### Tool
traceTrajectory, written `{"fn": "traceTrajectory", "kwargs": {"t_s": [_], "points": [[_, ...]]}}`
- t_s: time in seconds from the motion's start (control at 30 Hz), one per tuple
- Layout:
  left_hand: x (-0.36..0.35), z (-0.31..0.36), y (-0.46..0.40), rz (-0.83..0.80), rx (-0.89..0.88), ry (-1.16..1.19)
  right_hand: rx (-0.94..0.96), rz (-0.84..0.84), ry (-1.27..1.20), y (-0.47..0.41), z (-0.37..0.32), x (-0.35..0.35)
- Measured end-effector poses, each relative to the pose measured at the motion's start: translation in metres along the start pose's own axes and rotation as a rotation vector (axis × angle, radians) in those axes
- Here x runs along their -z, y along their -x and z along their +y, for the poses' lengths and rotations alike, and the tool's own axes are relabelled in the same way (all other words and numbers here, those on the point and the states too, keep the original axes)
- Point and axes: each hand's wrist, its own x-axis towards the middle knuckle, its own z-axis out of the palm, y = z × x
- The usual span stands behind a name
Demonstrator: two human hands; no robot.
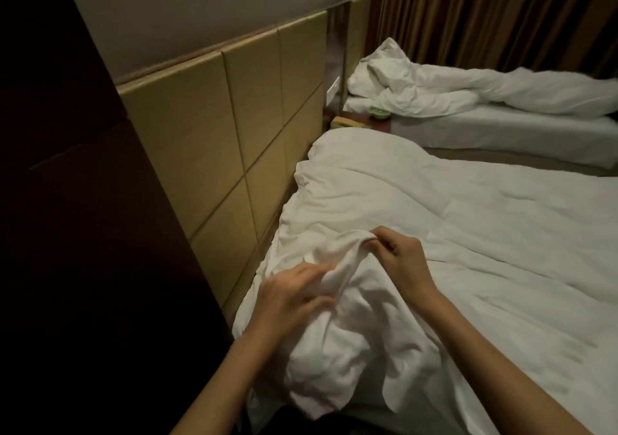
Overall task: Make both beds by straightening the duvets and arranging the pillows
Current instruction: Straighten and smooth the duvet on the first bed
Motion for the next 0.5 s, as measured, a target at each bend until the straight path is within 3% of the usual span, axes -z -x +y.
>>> {"fn": "traceTrajectory", "kwargs": {"t_s": [0.13,0.23,0.37,0.5], "points": [[0.015,0.018,-0.027,0.163,0.121,0.348,-0.069,-0.072,0.043,-0.005,-0.007,0.019],[0.032,0.033,-0.051,0.199,0.283,0.557,-0.109,-0.070,-0.058,0.008,-0.021,0.029],[0.034,0.053,-0.064,0.221,0.409,0.694,-0.038,-0.109,-0.044,0.039,-0.047,0.023],[0.038,0.065,-0.075,0.269,0.423,0.728,-0.103,-0.179,0.060,0.052,-0.060,0.001]]}}
